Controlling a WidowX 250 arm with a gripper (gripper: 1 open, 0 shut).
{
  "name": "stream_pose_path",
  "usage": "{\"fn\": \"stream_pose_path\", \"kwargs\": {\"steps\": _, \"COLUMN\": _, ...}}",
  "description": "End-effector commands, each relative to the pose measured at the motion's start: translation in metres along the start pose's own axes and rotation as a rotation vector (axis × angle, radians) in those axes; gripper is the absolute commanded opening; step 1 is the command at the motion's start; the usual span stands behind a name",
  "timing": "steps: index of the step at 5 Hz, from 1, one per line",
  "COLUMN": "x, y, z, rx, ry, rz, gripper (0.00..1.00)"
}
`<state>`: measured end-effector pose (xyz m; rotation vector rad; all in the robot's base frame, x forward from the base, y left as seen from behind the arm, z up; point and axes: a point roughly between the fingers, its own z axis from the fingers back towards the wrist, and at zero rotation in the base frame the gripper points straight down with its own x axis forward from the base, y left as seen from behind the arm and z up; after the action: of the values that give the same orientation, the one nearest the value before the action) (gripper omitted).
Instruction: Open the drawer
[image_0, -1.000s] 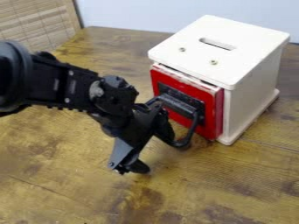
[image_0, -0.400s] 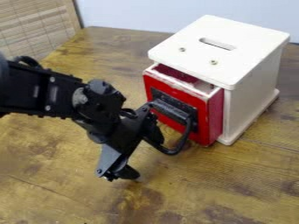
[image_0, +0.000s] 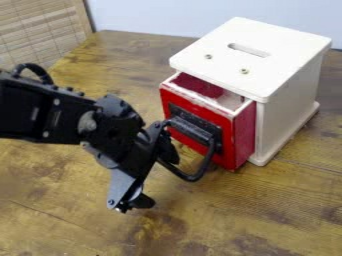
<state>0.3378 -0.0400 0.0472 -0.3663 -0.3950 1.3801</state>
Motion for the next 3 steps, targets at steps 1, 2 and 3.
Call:
{"fn": "stream_pose_path", "kwargs": {"steps": 1, "x": 0.002, "y": -0.012, "z": 0.013, "rx": -0.035, "ry": -0.027, "rz": 0.046, "gripper": 1.00}}
{"fn": "stream_pose_path", "kwargs": {"steps": 2, "x": 0.007, "y": -0.002, "z": 0.012, "rx": -0.029, "ry": -0.026, "rz": 0.051, "gripper": 1.00}}
{"fn": "stream_pose_path", "kwargs": {"steps": 3, "x": 0.001, "y": 0.000, "z": 0.010, "rx": -0.026, "ry": -0.014, "rz": 0.030, "gripper": 1.00}}
